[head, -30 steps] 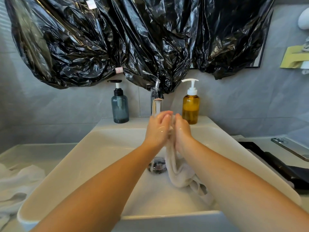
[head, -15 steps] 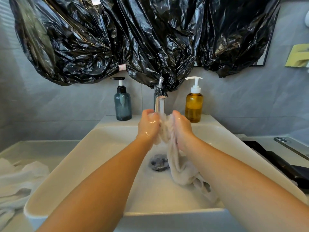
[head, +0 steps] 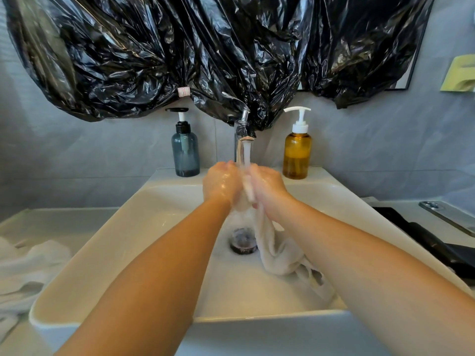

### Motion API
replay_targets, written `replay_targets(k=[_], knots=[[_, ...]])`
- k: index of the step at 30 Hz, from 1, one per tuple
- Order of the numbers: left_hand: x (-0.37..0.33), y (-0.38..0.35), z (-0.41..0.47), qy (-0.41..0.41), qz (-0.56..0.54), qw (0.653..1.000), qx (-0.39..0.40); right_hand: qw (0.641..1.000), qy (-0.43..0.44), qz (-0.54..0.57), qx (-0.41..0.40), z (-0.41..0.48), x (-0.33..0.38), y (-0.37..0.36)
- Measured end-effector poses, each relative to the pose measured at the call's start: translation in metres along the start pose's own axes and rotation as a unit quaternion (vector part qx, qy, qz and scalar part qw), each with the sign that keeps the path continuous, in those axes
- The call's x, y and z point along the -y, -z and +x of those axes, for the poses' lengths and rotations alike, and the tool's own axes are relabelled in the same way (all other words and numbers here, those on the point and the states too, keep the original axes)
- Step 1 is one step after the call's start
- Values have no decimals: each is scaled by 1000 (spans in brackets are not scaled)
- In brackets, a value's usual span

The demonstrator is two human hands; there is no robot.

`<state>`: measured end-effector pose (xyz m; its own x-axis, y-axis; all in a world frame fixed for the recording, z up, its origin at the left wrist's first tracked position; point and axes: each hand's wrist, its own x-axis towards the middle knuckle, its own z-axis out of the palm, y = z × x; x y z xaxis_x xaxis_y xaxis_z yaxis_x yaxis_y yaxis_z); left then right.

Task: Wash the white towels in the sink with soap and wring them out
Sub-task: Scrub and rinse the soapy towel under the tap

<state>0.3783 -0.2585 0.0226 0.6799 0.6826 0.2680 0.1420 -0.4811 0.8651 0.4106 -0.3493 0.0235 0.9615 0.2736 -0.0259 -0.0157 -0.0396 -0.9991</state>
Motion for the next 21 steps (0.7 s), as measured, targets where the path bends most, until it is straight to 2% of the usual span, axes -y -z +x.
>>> replay_targets(k=[4, 8, 11, 12, 14, 18, 21], knots=[[5, 3, -11, -14, -101, 994, 40, 1000, -3, 4, -12, 7, 1, 8], [-6, -10, -29, -67, -90, 983, 148, 1000, -7, 16, -20, 11, -5, 15], [-16, -22, -26, -71, -31, 994, 79, 999, 22, 28, -6, 9, -7, 9], [-19, -21, -23, -75, 27, 995, 52, 999, 16, 34, -13, 7, -6, 7], [-15, -14, -10, -73, 50, 996, 20, 998, -6, 52, -29, 4, -4, 3], [2, 5, 2, 34, -68, 997, 1, 999, 0, 37, 17, 2, -5, -5], [11, 12, 1, 12, -65, 998, 4, 999, 7, 22, 28, 3, -5, -3]])
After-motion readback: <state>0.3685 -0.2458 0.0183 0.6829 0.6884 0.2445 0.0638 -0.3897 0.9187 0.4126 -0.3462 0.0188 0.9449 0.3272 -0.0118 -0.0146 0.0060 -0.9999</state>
